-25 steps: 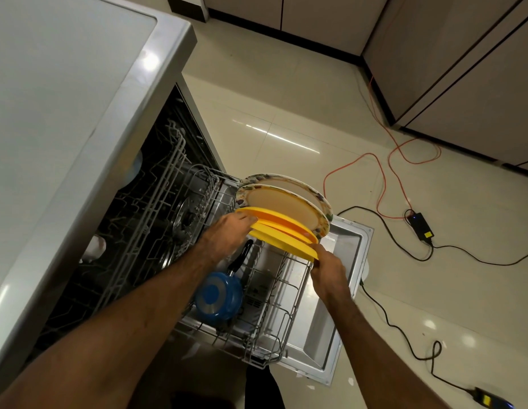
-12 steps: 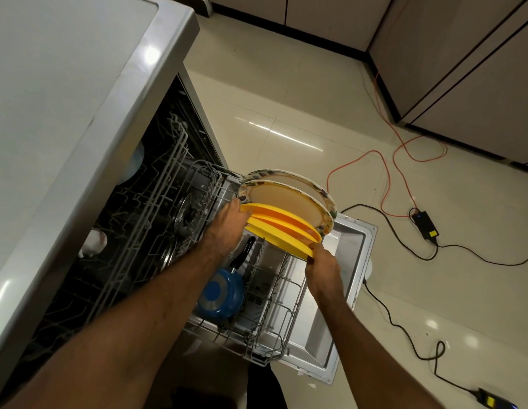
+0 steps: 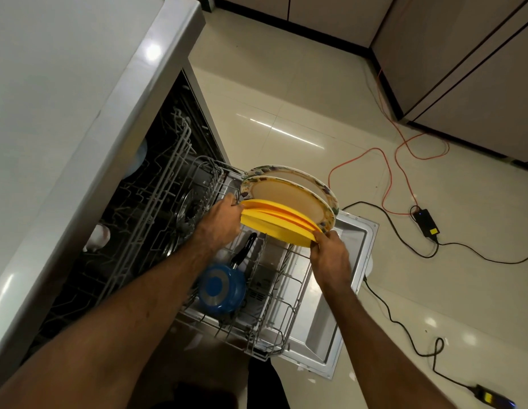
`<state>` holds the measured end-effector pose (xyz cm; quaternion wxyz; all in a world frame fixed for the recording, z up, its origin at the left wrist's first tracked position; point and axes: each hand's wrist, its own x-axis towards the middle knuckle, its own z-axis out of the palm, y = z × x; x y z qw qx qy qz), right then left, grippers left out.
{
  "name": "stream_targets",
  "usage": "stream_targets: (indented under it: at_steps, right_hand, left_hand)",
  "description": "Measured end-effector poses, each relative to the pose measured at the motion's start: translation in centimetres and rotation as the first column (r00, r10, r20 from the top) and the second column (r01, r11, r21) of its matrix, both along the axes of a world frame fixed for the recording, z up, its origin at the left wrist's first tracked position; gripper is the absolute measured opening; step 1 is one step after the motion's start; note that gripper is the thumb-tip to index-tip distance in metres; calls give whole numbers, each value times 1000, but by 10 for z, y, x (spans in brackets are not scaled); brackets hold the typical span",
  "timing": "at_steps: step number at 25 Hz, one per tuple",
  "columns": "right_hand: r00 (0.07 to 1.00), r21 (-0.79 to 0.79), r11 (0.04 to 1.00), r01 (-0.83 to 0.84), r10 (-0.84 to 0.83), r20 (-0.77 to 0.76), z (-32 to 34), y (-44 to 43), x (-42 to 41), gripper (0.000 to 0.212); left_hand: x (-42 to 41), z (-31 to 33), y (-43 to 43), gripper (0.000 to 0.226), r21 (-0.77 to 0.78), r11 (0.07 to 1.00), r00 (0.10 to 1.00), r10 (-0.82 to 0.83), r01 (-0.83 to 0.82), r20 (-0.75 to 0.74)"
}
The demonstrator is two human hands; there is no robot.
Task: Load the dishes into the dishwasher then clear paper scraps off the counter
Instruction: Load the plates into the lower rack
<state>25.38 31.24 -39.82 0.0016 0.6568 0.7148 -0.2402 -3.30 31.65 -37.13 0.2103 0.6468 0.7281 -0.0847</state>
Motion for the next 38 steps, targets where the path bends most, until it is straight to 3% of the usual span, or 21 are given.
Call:
stream_targets:
  at_steps: [5, 10, 15, 19, 23, 29, 32, 35, 38]
  right_hand:
    - [999, -105, 993, 48, -49, -4, -2, -5, 3, 25]
    - [966, -169, 980, 100, -137, -221, -6, -16, 1, 24]
    - [940, -226, 970, 93, -160, -301, 7, -26, 1, 39]
    - [948, -164, 986, -4, -48, -313, 34, -32, -10, 53]
    - [970, -145, 981, -127, 93, -223, 66, -43, -26, 68]
    - [953, -23, 964, -263, 257, -158, 139, -60, -61, 80]
    - [872, 47, 893, -448, 448, -195, 193, -65, -82, 97]
    - [713, 120, 746, -655, 662, -232, 240, -69, -104, 109]
    - [560, 216, 584, -783, 812, -167, 280, -79, -130, 111]
  left_hand:
    - [5, -8, -13, 40, -9, 1000, 1000, -18, 19, 24]
    - [20, -21, -26, 64, -79, 995, 967, 84, -67, 240]
    - [28, -12, -35, 74, -194, 979, 958, 110, -58, 266]
    - [31, 16, -41, 75, -168, 985, 980, -13, 47, 198]
    - [32, 62, -52, 83, -119, 982, 986, -134, 145, 96]
    - [28, 148, -78, 85, -66, 986, 988, -151, 154, 43]
    - [20, 194, -101, 92, -72, 977, 979, -201, 201, 20]
    - [4, 229, -133, 107, -4, 952, 952, -305, 305, 7]
    - [-19, 265, -173, 106, 81, 939, 942, -332, 334, -44]
